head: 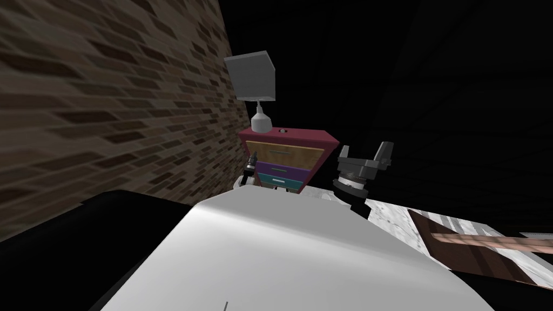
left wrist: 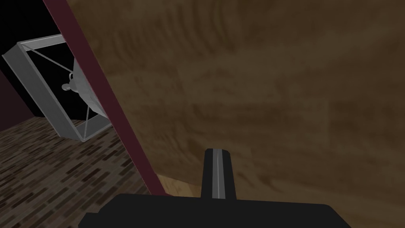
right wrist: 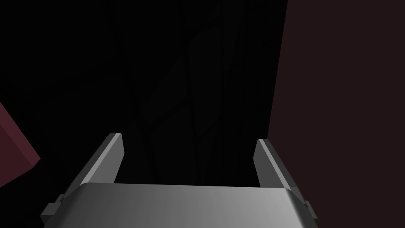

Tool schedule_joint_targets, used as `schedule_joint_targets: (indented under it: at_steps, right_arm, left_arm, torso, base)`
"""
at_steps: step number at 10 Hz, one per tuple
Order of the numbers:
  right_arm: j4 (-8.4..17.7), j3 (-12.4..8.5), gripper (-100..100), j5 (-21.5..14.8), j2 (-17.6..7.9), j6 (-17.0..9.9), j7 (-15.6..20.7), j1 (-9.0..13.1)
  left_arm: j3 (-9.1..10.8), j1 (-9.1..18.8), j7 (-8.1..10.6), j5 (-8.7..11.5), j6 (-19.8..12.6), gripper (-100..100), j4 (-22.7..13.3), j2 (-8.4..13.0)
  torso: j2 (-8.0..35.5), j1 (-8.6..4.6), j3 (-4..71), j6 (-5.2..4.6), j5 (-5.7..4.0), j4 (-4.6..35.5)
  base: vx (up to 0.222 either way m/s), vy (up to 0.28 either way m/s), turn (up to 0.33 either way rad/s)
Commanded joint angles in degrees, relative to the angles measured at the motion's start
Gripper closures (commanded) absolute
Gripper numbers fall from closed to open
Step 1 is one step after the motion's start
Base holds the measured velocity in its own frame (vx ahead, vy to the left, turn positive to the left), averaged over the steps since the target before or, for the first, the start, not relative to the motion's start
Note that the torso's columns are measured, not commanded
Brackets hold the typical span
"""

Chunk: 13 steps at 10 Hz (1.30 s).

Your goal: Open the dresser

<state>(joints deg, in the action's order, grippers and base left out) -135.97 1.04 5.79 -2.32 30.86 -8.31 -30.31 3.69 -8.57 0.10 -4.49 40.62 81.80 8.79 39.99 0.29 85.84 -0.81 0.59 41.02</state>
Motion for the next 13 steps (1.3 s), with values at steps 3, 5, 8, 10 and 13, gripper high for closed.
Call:
schedule_joint_targets:
  at_steps: [3, 5, 8, 10, 13]
  right_arm:
    - [0.00, 0.00, 0, 0.00, 0.00, 0.00, 0.00, 0.00]
    - [0.00, 0.00, 0, 0.00, 0.00, 0.00, 0.00, 0.00]
    - [0.00, 0.00, 0, 0.00, 0.00, 0.00, 0.00, 0.00]
    - [0.00, 0.00, 0, 0.00, 0.00, 0.00, 0.00, 0.00]
    - [0.00, 0.00, 0, 0.00, 0.00, 0.00, 0.00, 0.00]
  left_arm:
    - [-0.53, 0.74, -0.06, -0.53, -0.25, -100, -4.56, -0.33]
    - [-0.56, 1.57, -0.05, -0.86, 0.84, -100, -7.30, -0.52]
    - [-0.56, 1.57, -0.05, -0.86, 0.84, -100, -7.61, -0.52]
    - [-0.59, 2.35, -0.03, -1.20, 1.94, -100, -9.12, -0.73]
    - [-0.59, 2.35, -0.03, -1.20, 1.94, -100, -10.36, -0.73]
  torso:
    - [0.07, -0.12, -0.04, 0.00, -0.04, 0.03]
    - [0.14, -0.11, -0.08, 0.00, -0.04, 0.08]
    - [0.07, -0.09, -0.05, -0.06, -0.02, 0.07]
    - [0.12, -0.06, -0.08, -0.03, -0.04, 0.14]
    - [0.31, -0.30, -0.21, -0.08, -0.11, 0.21]
  base:
    - [-0.014, -0.016, -0.007]
    - [-0.012, -0.023, 0.017]
    - [0.000, -0.005, -0.004]
    - [-0.007, -0.006, 0.009]
    - [-0.004, -0.022, 0.003]
